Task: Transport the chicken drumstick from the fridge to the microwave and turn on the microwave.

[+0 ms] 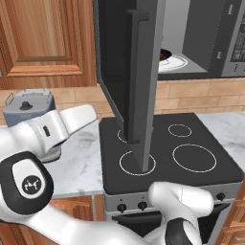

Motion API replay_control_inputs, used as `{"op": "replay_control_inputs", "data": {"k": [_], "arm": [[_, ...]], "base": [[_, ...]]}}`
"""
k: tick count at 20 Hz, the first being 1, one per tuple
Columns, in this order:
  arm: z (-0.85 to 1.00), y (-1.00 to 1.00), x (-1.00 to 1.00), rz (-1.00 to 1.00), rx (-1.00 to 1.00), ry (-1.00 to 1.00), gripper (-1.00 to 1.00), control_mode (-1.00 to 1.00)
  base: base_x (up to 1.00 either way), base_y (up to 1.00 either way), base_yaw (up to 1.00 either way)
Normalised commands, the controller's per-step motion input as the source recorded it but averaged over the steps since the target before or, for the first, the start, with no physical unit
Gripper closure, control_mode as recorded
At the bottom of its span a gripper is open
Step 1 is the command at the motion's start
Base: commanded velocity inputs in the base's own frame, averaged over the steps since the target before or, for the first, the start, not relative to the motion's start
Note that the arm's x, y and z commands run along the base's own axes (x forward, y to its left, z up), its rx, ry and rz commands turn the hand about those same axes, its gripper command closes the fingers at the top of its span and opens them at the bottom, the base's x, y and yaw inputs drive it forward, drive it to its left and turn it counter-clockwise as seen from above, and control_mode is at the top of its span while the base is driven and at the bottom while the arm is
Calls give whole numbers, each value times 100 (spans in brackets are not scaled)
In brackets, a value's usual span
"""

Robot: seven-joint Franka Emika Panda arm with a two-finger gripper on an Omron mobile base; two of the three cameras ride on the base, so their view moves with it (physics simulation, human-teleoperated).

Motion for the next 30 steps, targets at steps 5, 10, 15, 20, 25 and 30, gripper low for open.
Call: {"op": "replay_control_inputs", "data": {"k": [5,10,15,20,25,30], "arm": [[-13,1,39,-15,-6,0,100,-100],[-2,0,37,-15,-4,0,100,-100],[0,-15,26,-3,-5,0,100,-100],[0,-41,19,0,-6,-2,100,-100],[0,-53,10,0,-6,-1,100,-100],[-6,-58,1,0,-2,0,100,-100]], "base": [[0,0,0],[0,0,0],[0,0,0],[0,0,0],[0,0,0],[0,0,0]]}}
